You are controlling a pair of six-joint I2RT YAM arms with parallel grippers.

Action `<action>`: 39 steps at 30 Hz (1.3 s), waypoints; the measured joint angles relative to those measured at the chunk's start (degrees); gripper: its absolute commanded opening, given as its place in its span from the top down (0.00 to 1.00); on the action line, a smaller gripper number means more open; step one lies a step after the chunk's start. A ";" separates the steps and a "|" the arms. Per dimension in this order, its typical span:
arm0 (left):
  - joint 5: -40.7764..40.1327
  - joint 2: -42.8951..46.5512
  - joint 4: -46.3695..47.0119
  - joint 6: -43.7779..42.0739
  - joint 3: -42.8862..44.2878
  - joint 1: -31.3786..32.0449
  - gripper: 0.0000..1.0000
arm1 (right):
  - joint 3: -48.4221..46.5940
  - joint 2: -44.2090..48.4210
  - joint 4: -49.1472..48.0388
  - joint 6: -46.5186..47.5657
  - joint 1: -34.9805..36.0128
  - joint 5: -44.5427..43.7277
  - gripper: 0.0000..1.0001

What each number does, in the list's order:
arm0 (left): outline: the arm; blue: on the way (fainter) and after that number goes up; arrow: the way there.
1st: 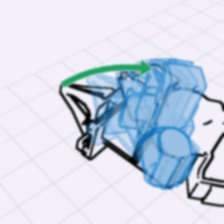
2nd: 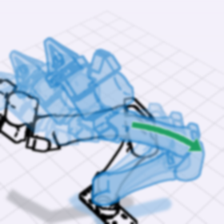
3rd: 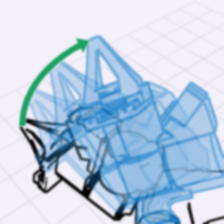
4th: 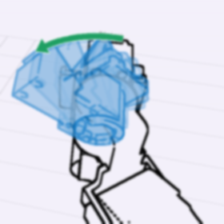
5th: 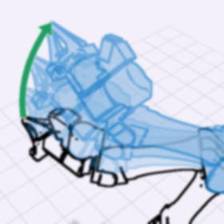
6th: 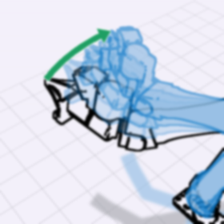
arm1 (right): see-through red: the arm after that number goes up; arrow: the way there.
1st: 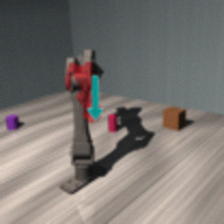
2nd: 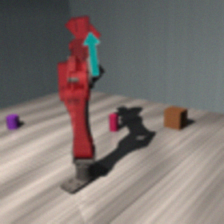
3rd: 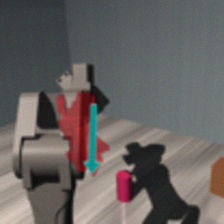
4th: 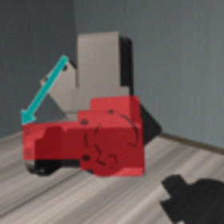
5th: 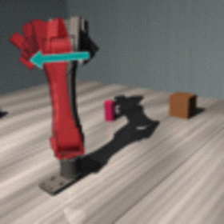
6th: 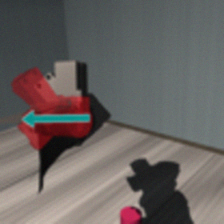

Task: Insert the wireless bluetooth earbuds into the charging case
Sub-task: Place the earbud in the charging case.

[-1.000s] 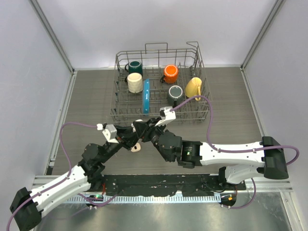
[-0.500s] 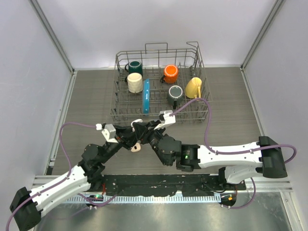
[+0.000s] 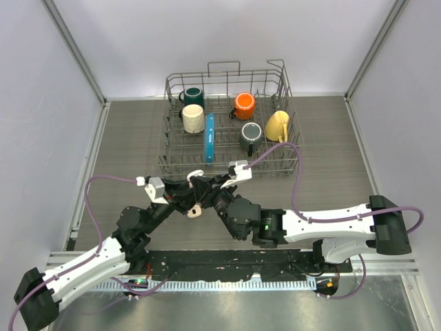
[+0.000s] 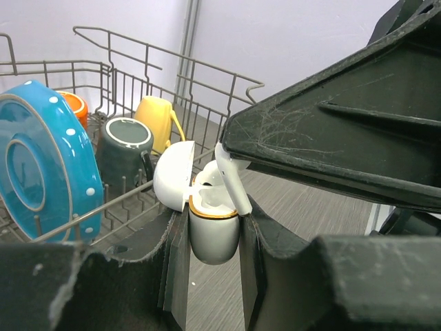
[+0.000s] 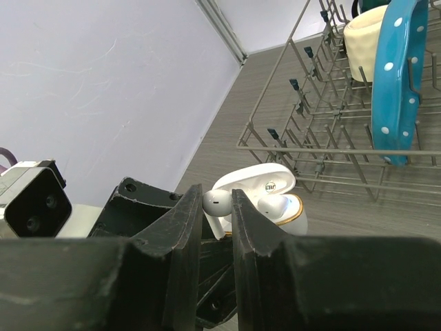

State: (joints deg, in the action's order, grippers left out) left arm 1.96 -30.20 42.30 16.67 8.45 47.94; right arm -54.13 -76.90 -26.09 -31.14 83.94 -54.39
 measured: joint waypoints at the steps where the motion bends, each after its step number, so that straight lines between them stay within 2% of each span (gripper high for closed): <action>1: 0.02 0.00 0.17 0.13 0.00 0.00 1.00 | 0.00 0.00 -0.17 0.24 0.00 -0.11 0.99; 39: 0.07 0.52 0.35 1.14 0.00 0.44 1.00 | -0.09 -0.02 -1.99 2.58 -2.58 -0.17 0.99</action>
State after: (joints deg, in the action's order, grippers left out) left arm 2.02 -29.67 42.65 17.80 8.45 48.38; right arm -54.22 -76.93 -28.08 -28.56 81.36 -54.57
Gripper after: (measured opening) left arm 0.322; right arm 0.255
